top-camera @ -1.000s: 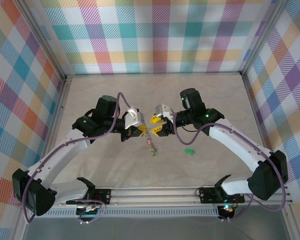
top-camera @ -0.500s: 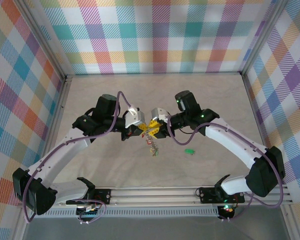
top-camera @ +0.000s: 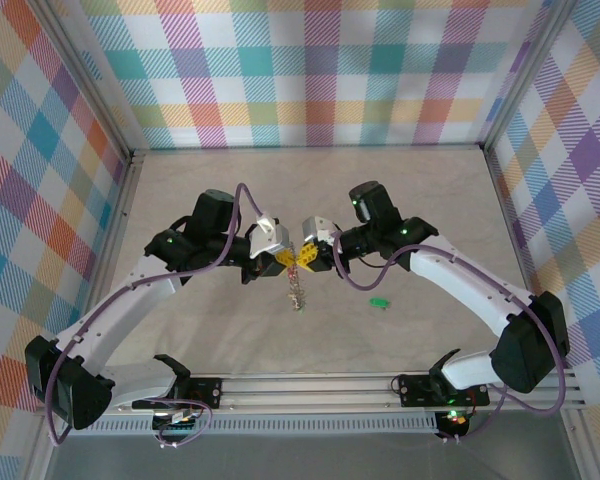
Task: Put the keys on the keyring
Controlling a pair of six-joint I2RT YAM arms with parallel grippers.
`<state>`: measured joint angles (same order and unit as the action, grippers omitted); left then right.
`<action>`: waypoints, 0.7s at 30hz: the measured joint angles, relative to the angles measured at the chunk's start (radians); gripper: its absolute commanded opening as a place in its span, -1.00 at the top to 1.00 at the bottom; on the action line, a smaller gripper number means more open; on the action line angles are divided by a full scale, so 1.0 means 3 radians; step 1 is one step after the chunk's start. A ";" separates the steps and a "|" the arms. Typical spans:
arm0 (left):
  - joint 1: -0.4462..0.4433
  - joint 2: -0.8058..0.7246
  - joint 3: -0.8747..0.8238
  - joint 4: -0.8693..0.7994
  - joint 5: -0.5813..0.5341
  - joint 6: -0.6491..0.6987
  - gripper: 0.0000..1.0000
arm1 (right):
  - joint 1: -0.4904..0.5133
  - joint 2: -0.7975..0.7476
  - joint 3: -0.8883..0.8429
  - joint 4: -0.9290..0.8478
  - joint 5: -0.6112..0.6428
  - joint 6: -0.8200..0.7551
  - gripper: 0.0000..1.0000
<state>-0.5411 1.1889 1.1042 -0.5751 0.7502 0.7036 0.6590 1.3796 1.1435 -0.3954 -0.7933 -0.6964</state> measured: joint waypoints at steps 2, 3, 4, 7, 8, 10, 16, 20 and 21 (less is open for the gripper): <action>0.0000 -0.0047 0.0000 -0.0006 -0.0020 -0.0003 0.30 | 0.0000 -0.0001 -0.0032 0.0036 0.0001 0.0006 1.00; 0.0000 -0.0083 0.0000 -0.0009 -0.0031 -0.0008 0.30 | 0.0000 -0.0004 -0.0062 0.0075 0.0000 0.0013 1.00; 0.0001 -0.0134 -0.0001 -0.0011 -0.0039 -0.0011 0.29 | 0.0000 -0.0017 -0.0117 0.0153 0.0000 0.0041 1.00; 0.0004 -0.0319 -0.0013 -0.0009 -0.0100 -0.0014 0.29 | 0.0000 -0.0103 -0.0348 0.0436 0.0001 0.0181 1.00; 0.0009 -0.0390 -0.0025 -0.0008 -0.0126 -0.0025 0.29 | 0.0000 -0.0141 -0.0426 0.0534 0.0003 0.0226 1.00; 0.0029 -0.0515 -0.0066 -0.0003 -0.0186 -0.0064 0.29 | 0.0003 -0.0205 -0.0546 0.0716 0.0004 0.0310 1.00; 0.0069 -0.0748 -0.0292 0.0104 -0.0497 -0.0305 0.30 | 0.0006 -0.0385 -0.0792 0.1324 0.0028 0.0632 1.00; 0.0070 -0.0675 -0.0319 0.0164 -0.0512 -0.0417 0.31 | 0.0010 -0.0415 -0.0830 0.1562 0.0029 0.0762 1.00; 0.0070 -0.0645 -0.0319 0.0197 -0.0509 -0.0439 0.31 | 0.0011 -0.0415 -0.0830 0.1596 0.0028 0.0785 1.00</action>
<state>-0.5201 0.9955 1.0084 -0.5159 0.5976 0.5720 0.6624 1.2552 0.8944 0.0834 -0.7849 -0.4610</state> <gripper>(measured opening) 0.347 0.050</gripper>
